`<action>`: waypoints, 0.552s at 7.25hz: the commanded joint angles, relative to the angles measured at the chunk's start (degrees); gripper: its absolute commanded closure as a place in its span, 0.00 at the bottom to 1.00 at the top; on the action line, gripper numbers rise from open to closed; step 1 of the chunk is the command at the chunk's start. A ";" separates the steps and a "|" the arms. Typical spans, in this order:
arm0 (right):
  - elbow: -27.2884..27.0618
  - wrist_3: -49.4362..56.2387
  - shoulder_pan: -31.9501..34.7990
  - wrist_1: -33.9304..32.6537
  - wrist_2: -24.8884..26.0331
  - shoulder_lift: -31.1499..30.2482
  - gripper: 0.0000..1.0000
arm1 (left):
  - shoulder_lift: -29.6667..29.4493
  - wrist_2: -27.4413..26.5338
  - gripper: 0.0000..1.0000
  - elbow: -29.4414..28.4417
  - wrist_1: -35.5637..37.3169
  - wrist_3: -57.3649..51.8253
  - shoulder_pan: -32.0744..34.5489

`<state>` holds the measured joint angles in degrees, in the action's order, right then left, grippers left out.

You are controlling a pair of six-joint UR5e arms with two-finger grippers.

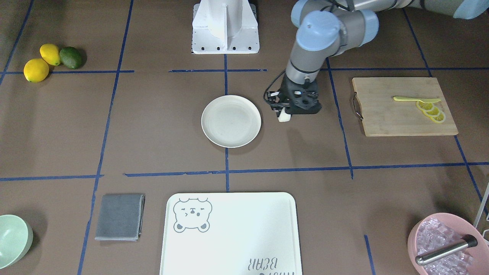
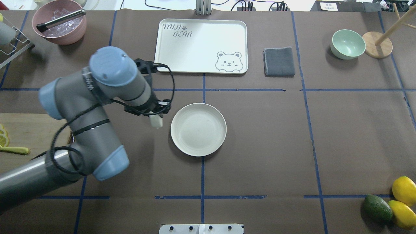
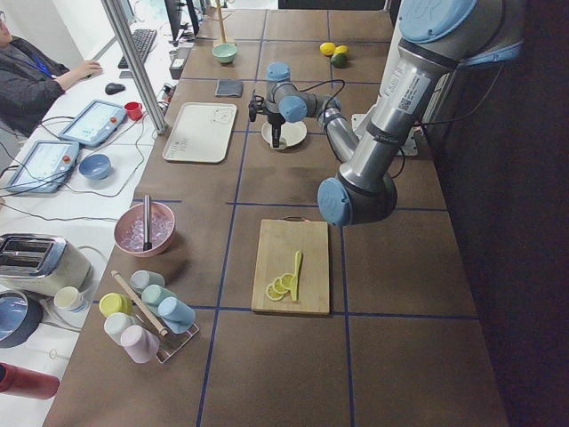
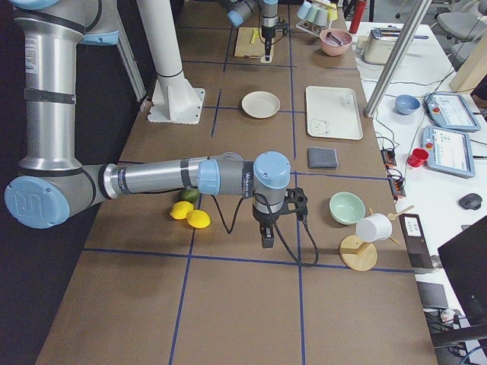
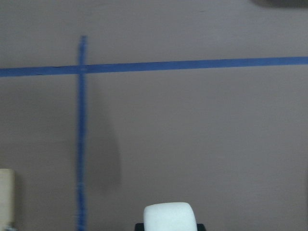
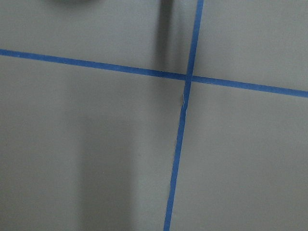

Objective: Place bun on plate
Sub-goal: 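Carry the white bun with the left gripper over the white plate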

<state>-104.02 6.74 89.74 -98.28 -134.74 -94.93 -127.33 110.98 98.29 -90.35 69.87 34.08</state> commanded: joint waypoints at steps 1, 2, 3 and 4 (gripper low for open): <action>0.13 -0.07 0.00 -0.07 0.00 0.00 0.00 | -10.70 -4.69 0.58 -9.39 -0.52 6.31 -4.88; 0.22 -0.07 0.00 0.02 0.00 0.00 0.00 | -11.79 -7.42 0.58 -12.74 -4.27 7.90 -6.82; 0.22 0.02 0.00 0.02 0.00 0.00 0.00 | -11.71 -7.79 0.57 -15.47 -7.00 7.83 -7.45; 0.22 -0.06 0.00 0.02 0.00 0.00 0.00 | -11.62 -8.84 0.50 -17.58 -7.73 7.74 -7.80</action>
<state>-103.82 6.72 89.74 -98.27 -134.74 -94.92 -138.70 103.47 83.70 -96.26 77.39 27.05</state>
